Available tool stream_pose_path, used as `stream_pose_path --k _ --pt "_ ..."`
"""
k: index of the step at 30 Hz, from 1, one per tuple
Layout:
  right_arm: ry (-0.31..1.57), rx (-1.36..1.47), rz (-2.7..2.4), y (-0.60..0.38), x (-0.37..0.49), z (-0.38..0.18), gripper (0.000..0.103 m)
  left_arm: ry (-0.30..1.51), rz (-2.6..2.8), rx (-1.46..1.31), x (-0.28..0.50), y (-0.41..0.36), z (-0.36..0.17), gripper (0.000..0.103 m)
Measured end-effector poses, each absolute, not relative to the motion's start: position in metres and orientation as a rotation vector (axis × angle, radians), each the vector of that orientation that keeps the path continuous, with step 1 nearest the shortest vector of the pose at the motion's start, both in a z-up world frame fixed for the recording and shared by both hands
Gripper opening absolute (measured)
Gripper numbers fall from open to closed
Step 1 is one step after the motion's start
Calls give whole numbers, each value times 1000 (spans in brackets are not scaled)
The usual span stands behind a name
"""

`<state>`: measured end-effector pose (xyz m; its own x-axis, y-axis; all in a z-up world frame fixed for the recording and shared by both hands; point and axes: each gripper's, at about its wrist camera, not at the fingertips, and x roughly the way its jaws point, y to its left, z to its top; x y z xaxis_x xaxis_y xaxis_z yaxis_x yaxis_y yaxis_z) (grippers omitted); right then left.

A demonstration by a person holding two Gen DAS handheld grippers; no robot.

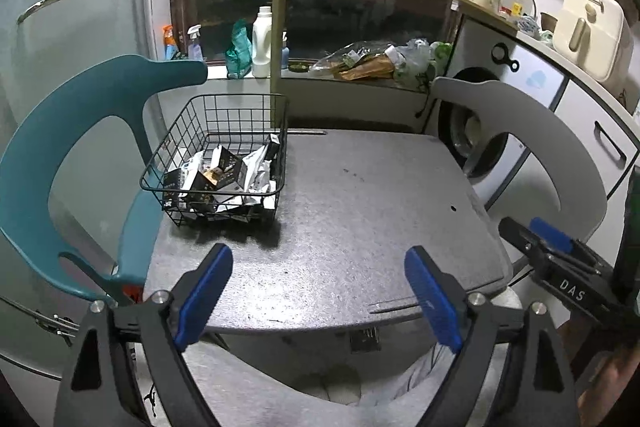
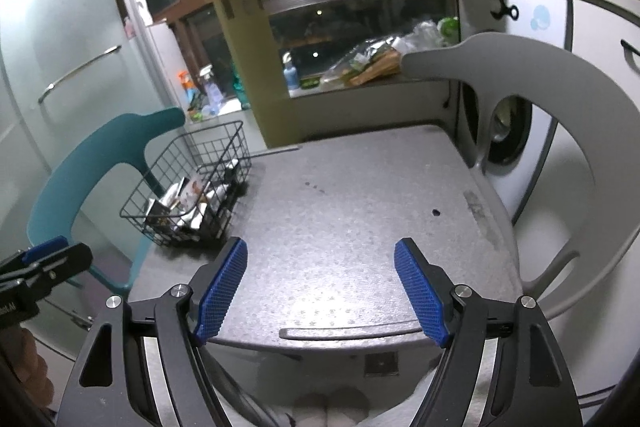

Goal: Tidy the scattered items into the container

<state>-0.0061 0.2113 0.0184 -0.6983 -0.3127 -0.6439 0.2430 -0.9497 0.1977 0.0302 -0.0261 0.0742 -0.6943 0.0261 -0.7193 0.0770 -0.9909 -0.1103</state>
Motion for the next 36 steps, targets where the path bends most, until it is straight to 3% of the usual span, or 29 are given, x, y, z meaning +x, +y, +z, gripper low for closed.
stream_pose_path --k 36 --pt "-168 1068 -2625 209 -10 10 76 259 -2841 1263 28 -30 67 88"
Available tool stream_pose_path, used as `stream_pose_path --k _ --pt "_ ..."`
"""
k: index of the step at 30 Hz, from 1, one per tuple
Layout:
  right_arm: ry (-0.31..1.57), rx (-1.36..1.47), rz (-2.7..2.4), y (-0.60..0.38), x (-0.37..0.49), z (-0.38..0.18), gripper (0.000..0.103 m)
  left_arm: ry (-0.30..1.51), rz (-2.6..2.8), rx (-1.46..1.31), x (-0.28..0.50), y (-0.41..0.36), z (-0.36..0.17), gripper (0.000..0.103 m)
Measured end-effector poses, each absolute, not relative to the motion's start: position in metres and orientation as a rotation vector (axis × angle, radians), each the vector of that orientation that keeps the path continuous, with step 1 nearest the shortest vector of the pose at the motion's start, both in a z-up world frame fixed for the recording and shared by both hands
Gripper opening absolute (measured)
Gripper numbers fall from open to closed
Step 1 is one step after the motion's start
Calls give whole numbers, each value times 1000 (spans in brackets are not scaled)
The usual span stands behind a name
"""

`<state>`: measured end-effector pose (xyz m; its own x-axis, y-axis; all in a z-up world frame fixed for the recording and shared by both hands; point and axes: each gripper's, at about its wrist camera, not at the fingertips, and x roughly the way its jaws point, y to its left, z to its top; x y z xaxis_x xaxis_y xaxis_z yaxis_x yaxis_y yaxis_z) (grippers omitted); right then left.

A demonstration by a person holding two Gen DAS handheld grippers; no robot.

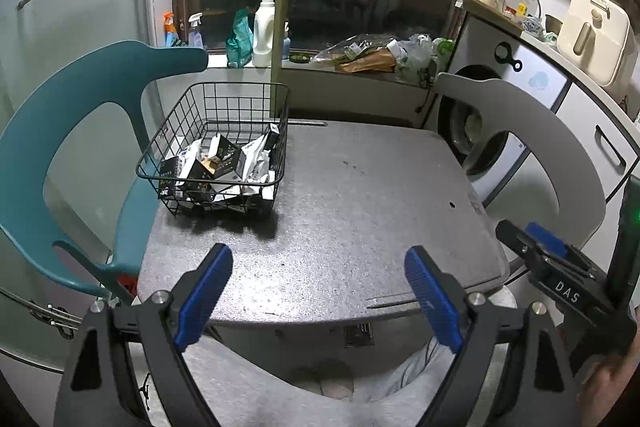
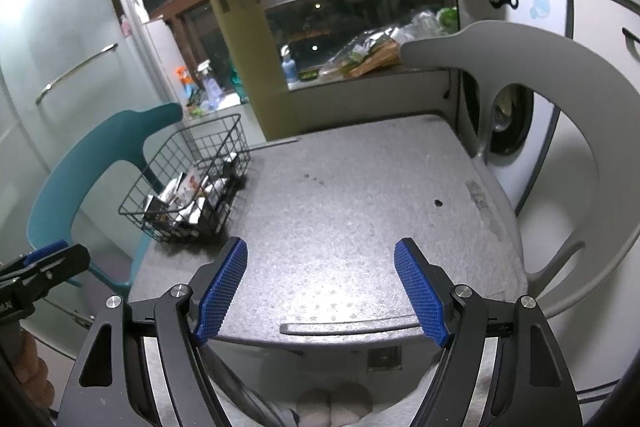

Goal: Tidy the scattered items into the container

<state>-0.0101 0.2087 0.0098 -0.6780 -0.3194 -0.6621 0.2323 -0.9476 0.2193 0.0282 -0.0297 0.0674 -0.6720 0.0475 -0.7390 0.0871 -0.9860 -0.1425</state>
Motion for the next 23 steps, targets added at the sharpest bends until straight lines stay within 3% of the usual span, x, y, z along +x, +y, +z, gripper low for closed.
stream_pose_path --k 23 --pt "-168 1087 -2611 205 -10 3 76 233 -2823 1262 25 -28 64 88"
